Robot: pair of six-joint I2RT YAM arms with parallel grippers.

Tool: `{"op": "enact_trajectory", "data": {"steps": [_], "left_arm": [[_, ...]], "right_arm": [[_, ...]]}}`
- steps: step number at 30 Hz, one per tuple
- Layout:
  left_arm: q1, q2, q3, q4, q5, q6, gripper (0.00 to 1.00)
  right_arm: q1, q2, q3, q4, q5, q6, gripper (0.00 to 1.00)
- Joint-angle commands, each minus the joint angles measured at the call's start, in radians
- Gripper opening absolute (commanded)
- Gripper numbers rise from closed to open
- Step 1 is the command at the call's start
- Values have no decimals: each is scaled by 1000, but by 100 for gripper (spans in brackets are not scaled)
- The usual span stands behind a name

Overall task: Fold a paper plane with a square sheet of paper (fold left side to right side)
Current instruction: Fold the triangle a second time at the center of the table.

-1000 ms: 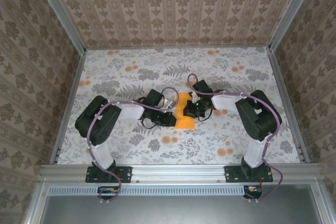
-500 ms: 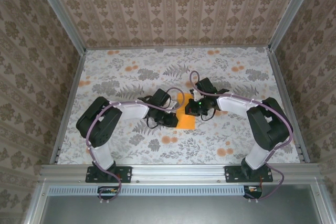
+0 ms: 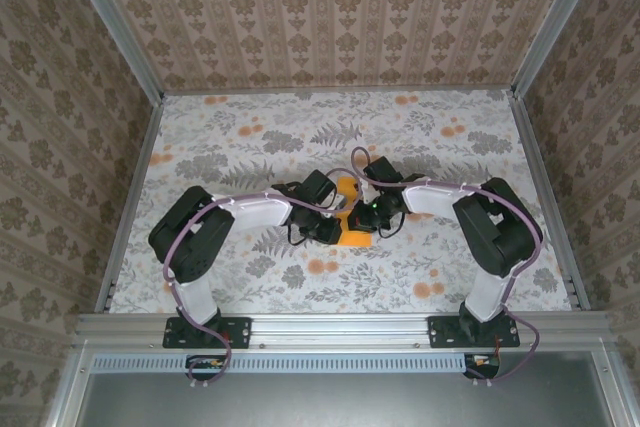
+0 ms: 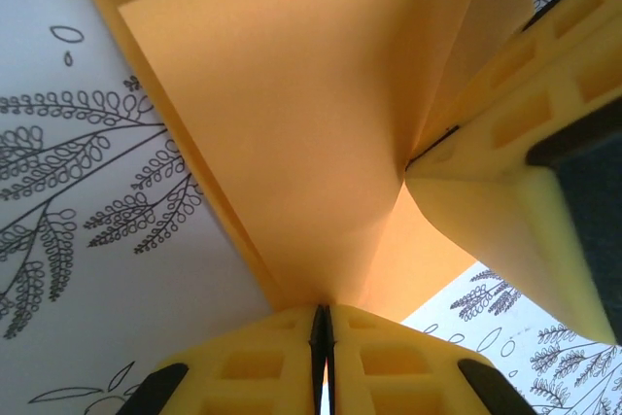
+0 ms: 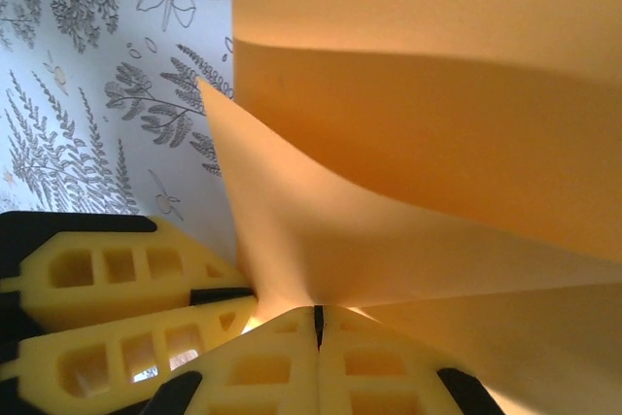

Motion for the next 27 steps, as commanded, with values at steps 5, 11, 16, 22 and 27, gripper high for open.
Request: {"op": "enact_trajectory", "data": {"steps": [5, 11, 16, 22, 27], "left_arm": [[-4, 53, -9, -96, -77, 27, 11], [-5, 55, -10, -97, -77, 26, 10], [-4, 55, -7, -100, -79, 30, 10], [-5, 56, -6, -104, -85, 30, 10], [-4, 58, -4, -110, -88, 29, 10]], "right_arm": [[5, 41, 39, 11, -29, -4, 1], [4, 16, 44, -9, -15, -12, 1], [4, -15, 47, -13, -31, -10, 1], [6, 31, 57, -3, -46, -4, 1], [5, 54, 61, -30, -11, -21, 1]]}}
